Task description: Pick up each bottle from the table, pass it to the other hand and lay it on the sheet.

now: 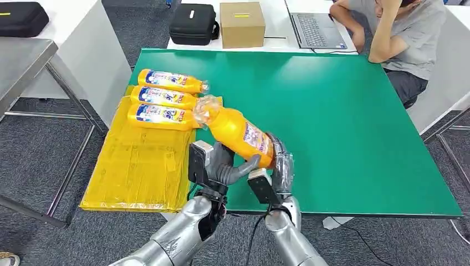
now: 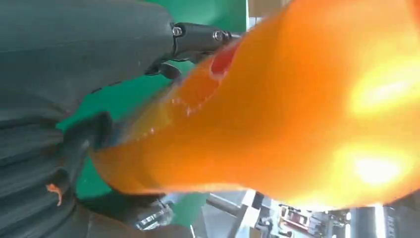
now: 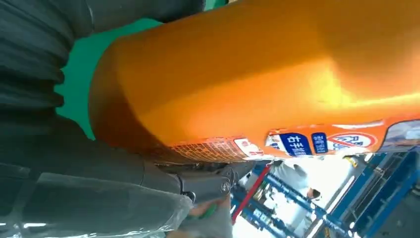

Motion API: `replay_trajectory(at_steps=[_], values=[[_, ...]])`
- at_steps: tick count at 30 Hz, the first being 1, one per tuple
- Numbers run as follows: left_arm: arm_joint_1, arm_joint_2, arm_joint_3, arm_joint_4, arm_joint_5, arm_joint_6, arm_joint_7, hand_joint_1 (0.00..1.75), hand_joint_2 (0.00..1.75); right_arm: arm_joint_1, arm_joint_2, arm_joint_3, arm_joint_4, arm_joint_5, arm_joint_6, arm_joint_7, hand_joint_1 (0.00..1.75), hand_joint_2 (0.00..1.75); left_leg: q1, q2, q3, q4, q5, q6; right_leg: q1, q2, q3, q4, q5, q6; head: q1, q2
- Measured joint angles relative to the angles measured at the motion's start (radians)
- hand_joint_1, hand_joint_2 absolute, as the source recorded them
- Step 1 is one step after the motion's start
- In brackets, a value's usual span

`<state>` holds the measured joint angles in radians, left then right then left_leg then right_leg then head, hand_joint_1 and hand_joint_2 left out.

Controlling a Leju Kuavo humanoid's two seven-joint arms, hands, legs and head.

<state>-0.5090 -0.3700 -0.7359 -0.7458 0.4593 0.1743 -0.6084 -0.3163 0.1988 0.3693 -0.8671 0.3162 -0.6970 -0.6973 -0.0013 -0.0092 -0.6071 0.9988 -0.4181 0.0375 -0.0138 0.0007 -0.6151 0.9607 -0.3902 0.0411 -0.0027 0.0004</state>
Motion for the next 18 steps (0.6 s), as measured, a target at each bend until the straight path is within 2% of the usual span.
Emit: replay_trajectory(at_steps=[13, 14, 15, 17, 18], values=[[-0.023, 0.006, -0.050, 0.000, 0.072, 0.005, -0.010, 0.00, 1.75, -0.042, 0.005, 0.091, 0.048, -0.034, 0.000, -0.001, 1.75, 1.75, 0.000, 0.000, 0.000, 0.000, 0.000, 0.000, 0.000, 0.000, 0.000, 0.000, 0.000, 0.000, 0.000, 0.000], [-0.025, 0.006, -0.051, 0.000, 0.075, 0.005, -0.011, 0.30, 1.75, -0.045, 0.006, 0.095, 0.052, -0.038, 0.000, -0.001, 1.75, 1.75, 0.000, 0.000, 0.000, 0.000, 0.000, 0.000, 0.000, 0.000, 0.000, 0.000, 0.000, 0.000, 0.000, 0.000], [-0.027, 0.006, -0.051, 0.000, 0.077, 0.006, -0.010, 1.73, 1.75, -0.048, 0.008, 0.097, 0.057, -0.043, 0.000, -0.001, 1.75, 1.75, 0.000, 0.000, 0.000, 0.000, 0.000, 0.000, 0.000, 0.000, 0.000, 0.000, 0.000, 0.000, 0.000, 0.000], [-0.032, 0.006, -0.052, 0.000, 0.081, 0.010, -0.014, 1.75, 1.75, -0.056, 0.011, 0.106, 0.067, -0.060, 0.000, -0.001, 1.69, 1.75, 0.000, 0.000, 0.000, 0.000, 0.000, 0.000, 0.000, 0.000, 0.000, 0.000, 0.000, 0.000, 0.000, 0.000], [-0.033, 0.006, -0.053, 0.000, 0.081, 0.016, -0.019, 1.75, 1.75, -0.061, 0.011, 0.113, 0.072, -0.071, 0.000, -0.001, 1.41, 1.75, 0.000, 0.000, 0.000, 0.000, 0.000, 0.000, 0.000, 0.000, 0.000, 0.000, 0.000, 0.000, 0.000, 0.000]])
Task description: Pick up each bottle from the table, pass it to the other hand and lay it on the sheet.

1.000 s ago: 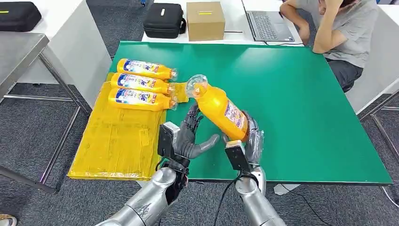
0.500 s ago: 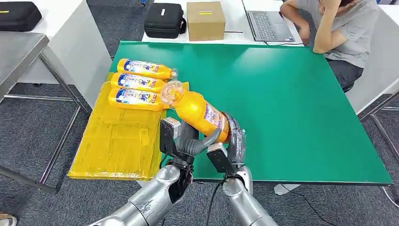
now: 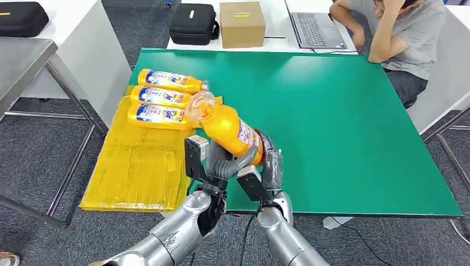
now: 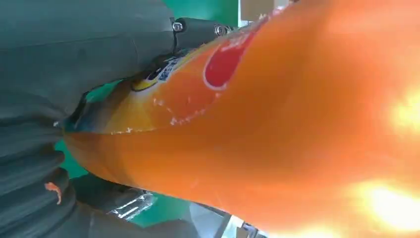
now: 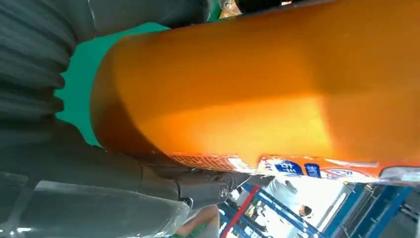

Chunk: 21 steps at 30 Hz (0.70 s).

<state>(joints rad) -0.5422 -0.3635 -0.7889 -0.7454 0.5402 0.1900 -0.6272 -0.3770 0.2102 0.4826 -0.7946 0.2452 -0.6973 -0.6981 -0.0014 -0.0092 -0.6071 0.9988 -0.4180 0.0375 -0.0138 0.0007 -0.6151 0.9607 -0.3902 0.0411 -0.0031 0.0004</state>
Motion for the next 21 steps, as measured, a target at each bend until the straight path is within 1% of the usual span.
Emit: replay_trajectory(at_steps=[1, 3, 5, 6, 9, 14, 21], values=[[0.000, 0.000, -0.001, 0.000, 0.001, 0.004, -0.001, 1.75, 1.75, -0.005, 0.000, 0.007, 0.005, -0.008, 0.000, 0.000, 1.34, 1.75, 0.000, 0.000, 0.000, 0.000, 0.000, 0.000, 0.000, 0.000, 0.000, 0.000, 0.000, 0.000, 0.001, 0.000], [-0.002, 0.001, -0.001, 0.000, 0.011, 0.005, -0.002, 1.75, 1.75, -0.012, 0.000, 0.023, 0.016, -0.021, 0.000, 0.000, 1.34, 1.75, 0.000, 0.000, 0.000, 0.000, 0.000, 0.000, 0.000, 0.000, 0.000, 0.000, 0.000, 0.000, 0.000, 0.000], [-0.002, 0.003, -0.001, 0.000, 0.025, 0.006, -0.001, 1.75, 1.75, -0.016, 0.000, 0.037, 0.022, -0.034, 0.000, 0.001, 0.03, 1.75, 0.000, 0.000, 0.000, 0.000, 0.000, 0.000, 0.000, 0.000, 0.000, 0.000, 0.000, 0.000, 0.000, 0.000], [-0.002, 0.003, -0.001, 0.000, 0.032, 0.006, -0.002, 1.75, 1.75, -0.016, 0.000, 0.045, 0.026, -0.040, 0.000, 0.002, 0.00, 1.75, 0.000, 0.000, 0.000, 0.000, 0.000, 0.000, 0.000, 0.000, 0.000, 0.000, 0.000, 0.000, 0.001, 0.000], [-0.003, 0.005, -0.001, 0.000, 0.041, 0.010, -0.005, 1.75, 1.75, -0.020, 0.000, 0.063, 0.033, -0.054, 0.000, 0.002, 0.00, 1.75, 0.000, 0.000, 0.000, 0.000, 0.000, 0.000, 0.000, 0.000, 0.000, 0.000, 0.000, 0.000, 0.000, 0.000], [-0.005, 0.005, -0.018, 0.007, 0.045, 0.040, -0.027, 1.75, 1.75, -0.021, 0.003, 0.104, 0.050, -0.121, 0.001, 0.001, 0.00, 1.75, 0.000, 0.000, 0.000, 0.000, 0.000, 0.000, 0.000, 0.000, 0.000, 0.000, 0.000, 0.000, 0.000, 0.000], [-0.005, 0.005, -0.029, 0.014, 0.030, 0.066, -0.040, 1.75, 1.75, -0.021, 0.003, 0.108, 0.060, -0.127, 0.000, 0.000, 0.00, 1.75, 0.000, 0.000, 0.000, 0.000, 0.000, 0.000, 0.000, 0.000, 0.000, 0.000, 0.000, 0.000, 0.000, 0.000]])
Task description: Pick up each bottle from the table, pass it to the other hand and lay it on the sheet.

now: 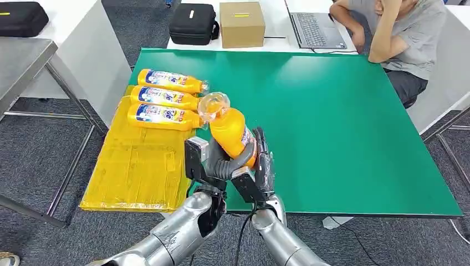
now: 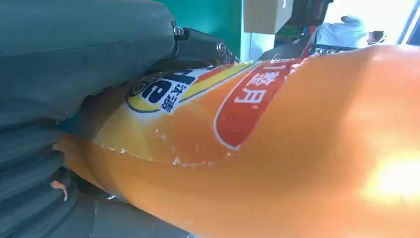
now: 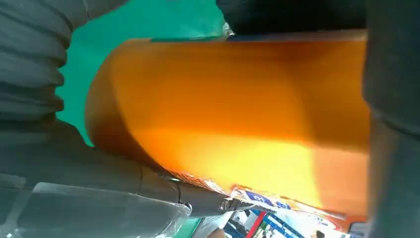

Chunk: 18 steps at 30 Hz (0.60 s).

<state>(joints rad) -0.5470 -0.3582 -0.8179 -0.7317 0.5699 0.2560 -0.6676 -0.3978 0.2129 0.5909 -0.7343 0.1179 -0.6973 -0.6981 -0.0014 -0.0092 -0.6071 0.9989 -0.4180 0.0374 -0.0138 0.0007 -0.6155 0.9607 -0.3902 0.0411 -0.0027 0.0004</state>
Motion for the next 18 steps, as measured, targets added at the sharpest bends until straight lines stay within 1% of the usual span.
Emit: replay_trajectory(at_steps=[5, 9, 12, 18], values=[[-0.023, 0.003, -0.015, 0.033, -0.176, 0.123, -0.026, 1.75, 1.75, 0.000, -0.001, -0.001, 0.013, -0.024, 0.000, 0.000, 0.00, 1.75, 0.000, 0.000, 0.000, 0.000, 0.000, 0.000, 0.000, 0.000, 0.000, 0.000, 0.000, 0.000, 0.000, 0.000], [-0.054, 0.036, -0.016, 0.059, -0.341, 0.239, -0.032, 1.75, 1.75, 0.003, -0.006, -0.005, 0.033, -0.043, 0.016, 0.000, 0.00, 1.75, 0.000, 0.000, 0.000, 0.000, 0.000, 0.000, 0.000, 0.000, 0.000, 0.000, 0.000, 0.000, 0.000, 0.000], [-0.065, 0.062, -0.016, 0.066, -0.361, 0.248, -0.032, 1.75, 1.75, 0.010, -0.009, -0.006, 0.040, -0.043, 0.016, 0.000, 0.00, 1.75, 0.000, 0.001, 0.000, 0.000, 0.000, 0.000, 0.000, 0.000, 0.000, 0.000, 0.000, 0.000, 0.000, 0.000], [-0.068, 0.087, -0.016, 0.071, -0.370, 0.251, -0.032, 1.75, 1.75, 0.013, -0.011, -0.006, 0.050, -0.043, 0.016, 0.000, 0.00, 1.75, 0.000, 0.000, 0.000, 0.000, 0.000, 0.000, 0.000, 0.000, 0.000, 0.000, 0.000, 0.000, 0.000, 0.000]])
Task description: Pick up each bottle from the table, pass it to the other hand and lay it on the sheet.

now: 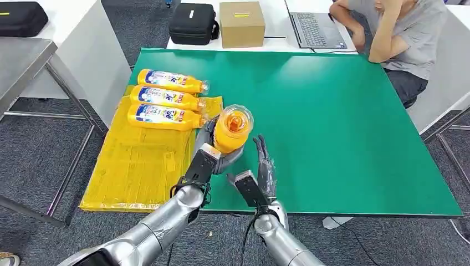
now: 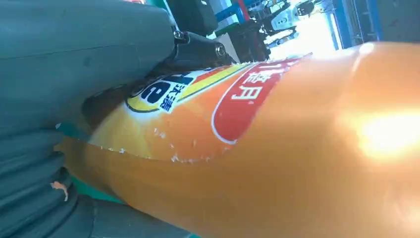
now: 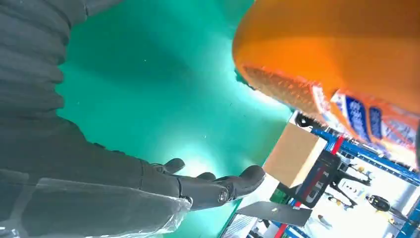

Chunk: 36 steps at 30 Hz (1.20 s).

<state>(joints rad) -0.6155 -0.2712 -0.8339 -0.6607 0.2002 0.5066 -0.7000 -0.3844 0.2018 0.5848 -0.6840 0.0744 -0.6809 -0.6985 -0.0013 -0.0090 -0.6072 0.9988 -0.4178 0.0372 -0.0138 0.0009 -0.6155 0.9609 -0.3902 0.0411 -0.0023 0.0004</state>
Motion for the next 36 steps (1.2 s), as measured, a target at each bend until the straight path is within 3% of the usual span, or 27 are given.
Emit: replay_trajectory(at_steps=[13, 17, 22, 30, 36], values=[[-0.006, 0.066, 0.064, 0.035, -0.069, 0.054, 0.000, 1.75, 1.75, 0.046, -0.013, -0.002, 0.006, -0.006, -0.004, 0.000, 0.00, 1.75, 0.000, 0.000, 0.000, 0.000, 0.000, 0.000, 0.000, 0.000, 0.000, 0.000, 0.000, 0.000, 0.000, 0.000], [-0.020, 0.082, 0.090, 0.074, -0.182, 0.164, 0.012, 1.75, 1.75, 0.056, -0.017, -0.003, 0.006, -0.012, -0.006, 0.000, 0.00, 1.75, 0.000, 0.000, 0.000, 0.000, 0.001, -0.001, 0.000, 0.000, 0.000, 0.000, 0.000, 0.000, 0.000, 0.000], [-0.017, 0.108, 0.358, 0.111, -0.862, 0.185, 0.108, 1.75, 1.75, 0.074, -0.022, -0.008, 0.006, -0.024, -0.008, 0.000, 0.00, 1.75, 0.000, 0.001, 0.000, 0.000, 0.001, -0.001, 0.000, 0.000, 0.000, 0.000, 0.000, 0.000, 0.000, 0.000], [0.028, 0.113, 0.771, 0.095, -1.386, 0.187, 0.182, 1.75, 1.75, 0.111, -0.030, -0.029, -0.018, -0.027, -0.008, 0.000, 0.00, 1.75, 0.001, 0.001, 0.000, 0.000, 0.001, -0.001, 0.000, 0.000, -0.001, 0.000, 0.000, 0.000, 0.000, 0.000], [0.038, 0.111, 0.906, 0.069, -1.485, 0.187, 0.227, 1.75, 1.75, 0.130, -0.038, -0.046, -0.047, -0.030, -0.008, 0.000, 0.00, 1.75, 0.001, 0.000, 0.000, 0.000, 0.001, -0.001, 0.000, 0.000, -0.001, 0.000, 0.000, 0.000, 0.000, 0.000]])
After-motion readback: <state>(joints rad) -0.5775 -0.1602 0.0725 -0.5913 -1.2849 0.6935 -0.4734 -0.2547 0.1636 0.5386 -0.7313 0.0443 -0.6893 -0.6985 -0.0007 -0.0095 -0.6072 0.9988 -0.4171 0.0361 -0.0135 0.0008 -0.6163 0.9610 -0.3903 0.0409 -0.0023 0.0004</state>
